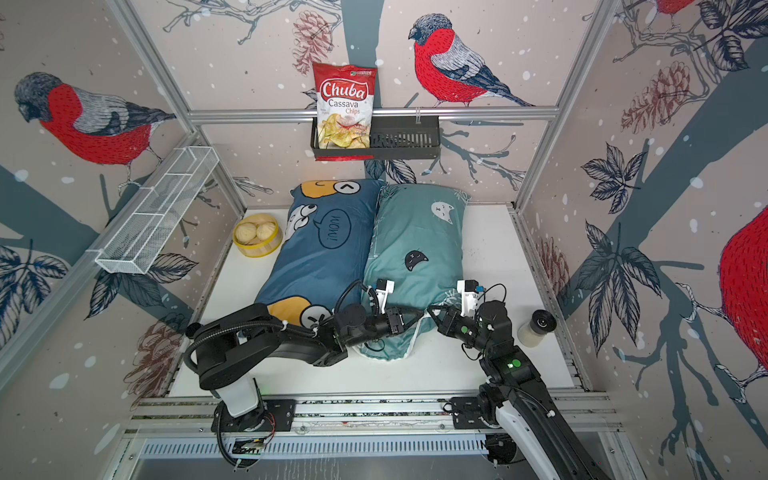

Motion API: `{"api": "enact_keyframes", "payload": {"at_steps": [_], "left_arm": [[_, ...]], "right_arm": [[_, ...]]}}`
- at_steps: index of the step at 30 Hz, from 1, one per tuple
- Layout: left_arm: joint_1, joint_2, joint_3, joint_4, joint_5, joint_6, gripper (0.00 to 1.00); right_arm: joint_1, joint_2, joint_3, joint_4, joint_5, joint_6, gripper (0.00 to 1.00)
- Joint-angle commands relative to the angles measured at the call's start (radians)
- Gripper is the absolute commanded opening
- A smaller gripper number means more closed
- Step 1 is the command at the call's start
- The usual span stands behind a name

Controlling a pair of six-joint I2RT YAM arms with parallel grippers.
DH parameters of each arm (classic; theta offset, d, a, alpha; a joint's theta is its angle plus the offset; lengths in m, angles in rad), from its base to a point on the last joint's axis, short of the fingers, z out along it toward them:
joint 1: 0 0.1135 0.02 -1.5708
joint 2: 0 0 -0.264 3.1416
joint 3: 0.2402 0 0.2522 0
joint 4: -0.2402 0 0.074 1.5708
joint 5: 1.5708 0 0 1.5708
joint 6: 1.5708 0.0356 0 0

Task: Zip up pillowcases
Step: Zip the zipper on the pillowcase.

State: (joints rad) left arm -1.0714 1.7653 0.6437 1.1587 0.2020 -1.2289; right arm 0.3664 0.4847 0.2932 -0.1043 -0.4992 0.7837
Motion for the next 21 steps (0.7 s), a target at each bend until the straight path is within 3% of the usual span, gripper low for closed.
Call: {"api": "enact_keyframes", "payload": {"at_steps": [1, 21], "left_arm": [[0.002, -0.007, 0.004, 0.005, -0.012, 0.016, 0.26], [0.002, 0.011, 0.016, 0.006, -0.004, 0.017, 0.15]], "right_arm": [[-0.001, -0.002, 0.0, 0.015, -0.008, -0.015, 0.0], [-0.001, -0.001, -0.002, 0.014, -0.012, -0.015, 0.0]]}}
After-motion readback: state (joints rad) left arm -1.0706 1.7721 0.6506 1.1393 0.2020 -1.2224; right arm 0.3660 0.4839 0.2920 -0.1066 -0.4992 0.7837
